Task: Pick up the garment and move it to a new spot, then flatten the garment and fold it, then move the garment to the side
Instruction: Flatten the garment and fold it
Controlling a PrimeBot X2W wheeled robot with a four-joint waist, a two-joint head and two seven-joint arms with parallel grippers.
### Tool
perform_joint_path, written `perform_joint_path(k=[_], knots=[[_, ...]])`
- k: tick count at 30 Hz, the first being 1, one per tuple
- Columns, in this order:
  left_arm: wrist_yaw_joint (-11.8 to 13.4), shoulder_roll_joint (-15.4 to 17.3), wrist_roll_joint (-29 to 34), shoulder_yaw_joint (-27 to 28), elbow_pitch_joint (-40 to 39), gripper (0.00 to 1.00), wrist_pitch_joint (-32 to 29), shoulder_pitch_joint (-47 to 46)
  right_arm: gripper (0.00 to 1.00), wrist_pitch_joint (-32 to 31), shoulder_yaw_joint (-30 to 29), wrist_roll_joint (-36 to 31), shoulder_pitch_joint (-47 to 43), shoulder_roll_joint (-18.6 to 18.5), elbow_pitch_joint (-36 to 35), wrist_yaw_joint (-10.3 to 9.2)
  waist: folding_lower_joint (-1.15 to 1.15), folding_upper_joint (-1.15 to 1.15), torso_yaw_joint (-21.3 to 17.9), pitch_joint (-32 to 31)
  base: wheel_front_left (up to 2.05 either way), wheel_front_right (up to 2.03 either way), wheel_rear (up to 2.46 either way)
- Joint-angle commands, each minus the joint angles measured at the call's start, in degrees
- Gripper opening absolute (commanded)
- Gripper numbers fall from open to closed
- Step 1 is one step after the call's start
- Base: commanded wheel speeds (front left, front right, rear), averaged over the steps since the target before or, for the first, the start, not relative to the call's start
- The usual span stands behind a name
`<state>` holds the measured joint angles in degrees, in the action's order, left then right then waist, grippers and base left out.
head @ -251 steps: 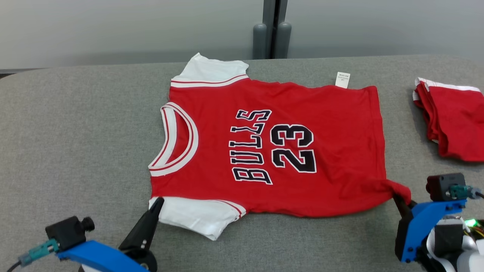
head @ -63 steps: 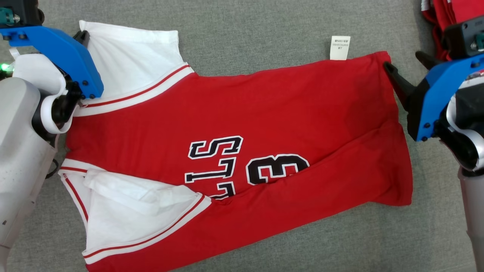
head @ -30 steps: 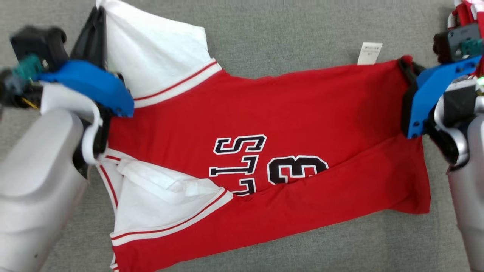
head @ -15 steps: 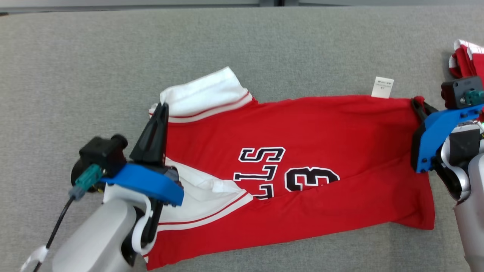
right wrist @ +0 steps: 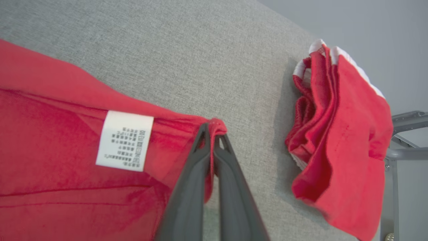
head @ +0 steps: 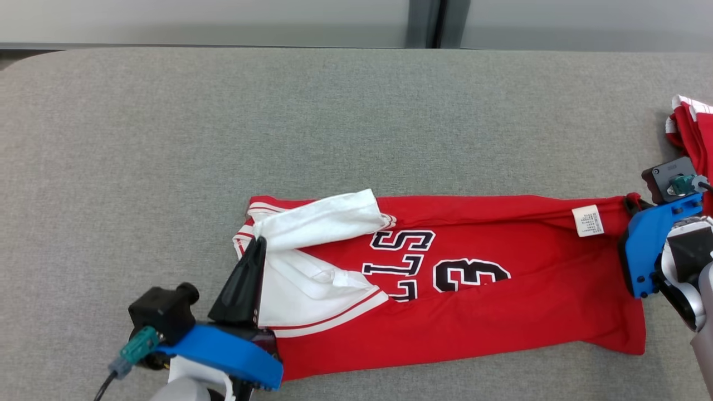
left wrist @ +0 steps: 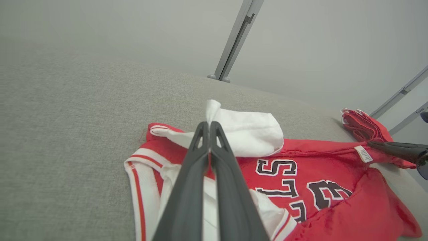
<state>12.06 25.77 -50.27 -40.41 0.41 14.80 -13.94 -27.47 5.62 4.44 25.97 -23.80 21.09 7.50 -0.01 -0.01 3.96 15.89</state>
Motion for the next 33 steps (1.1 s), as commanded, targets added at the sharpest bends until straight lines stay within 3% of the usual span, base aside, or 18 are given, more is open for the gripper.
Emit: perform_joint_path(k=[1, 22, 23, 24, 25, 26, 27, 28, 33], knots=[[0.34, 0.43, -0.09, -0.08, -0.51, 0.00, 0.15, 1.09, 0.00, -0.09, 0.19, 0.03, -1.09, -0.53, 0.12, -0.01, 0.01, 0.01, 0.21, -0.14, 0.00, 0.00, 0.00], [1.37, 0.62, -4.06, -4.47, -2.45, 0.00, -3.85, 10.73, 0.00, -1.76, -0.63, 0.31, -3.21, -1.94, -0.21, 0.00, 0.01, 0.01, 2.05, -1.36, 0.00, 0.00, 0.00], [1.39, 0.70, -3.77, -4.71, -2.10, 0.00, -4.03, 10.43, 0.28, -1.85, -0.80, 0.25, -3.48, -1.72, -0.22, -0.01, 0.01, 0.01, 2.10, -1.39, 0.00, 0.00, 0.00], [1.30, 0.62, -3.68, -4.87, -1.77, 0.00, -4.05, 10.22, 0.90, -1.90, -0.98, 0.18, -3.52, -1.55, -0.31, -0.01, 0.01, 0.01, 2.11, -1.42, 0.00, 0.00, 0.00], [1.11, 0.52, -3.92, -5.15, -1.34, 0.00, -4.55, 10.20, 1.00, -1.74, -1.53, 0.24, -3.52, -1.30, -0.42, -0.01, 0.01, 0.01, 2.11, -1.46, 0.00, 0.00, 0.00], [0.89, 0.49, -4.04, -5.45, -1.03, 0.00, -4.82, 10.17, 1.00, -1.77, -2.00, 0.38, -3.75, -0.95, -0.40, -0.01, 0.01, 0.01, 2.11, -1.54, 0.00, 0.00, 0.00], [0.73, 0.40, -4.20, -5.47, -0.72, 0.27, -4.94, 10.13, 1.00, -1.80, -2.39, 0.44, -4.20, -0.60, -0.42, 0.00, 0.01, 0.01, 2.13, -1.66, 0.00, 0.00, 0.00], [0.48, 0.47, -4.14, -5.84, -0.35, 1.00, -5.28, 10.03, 1.00, -1.81, -3.05, 0.47, -4.66, -0.29, -0.43, 0.00, 0.01, 0.01, 2.14, -1.83, 0.00, 0.00, 0.00], [0.04, 0.32, -3.83, -5.57, 1.29, 1.00, -4.22, 9.86, 1.00, -0.01, -7.83, 1.58, -6.99, 0.99, -2.64, 0.00, 0.01, 0.01, 2.45, -3.54, 0.00, 0.00, 0.00]])
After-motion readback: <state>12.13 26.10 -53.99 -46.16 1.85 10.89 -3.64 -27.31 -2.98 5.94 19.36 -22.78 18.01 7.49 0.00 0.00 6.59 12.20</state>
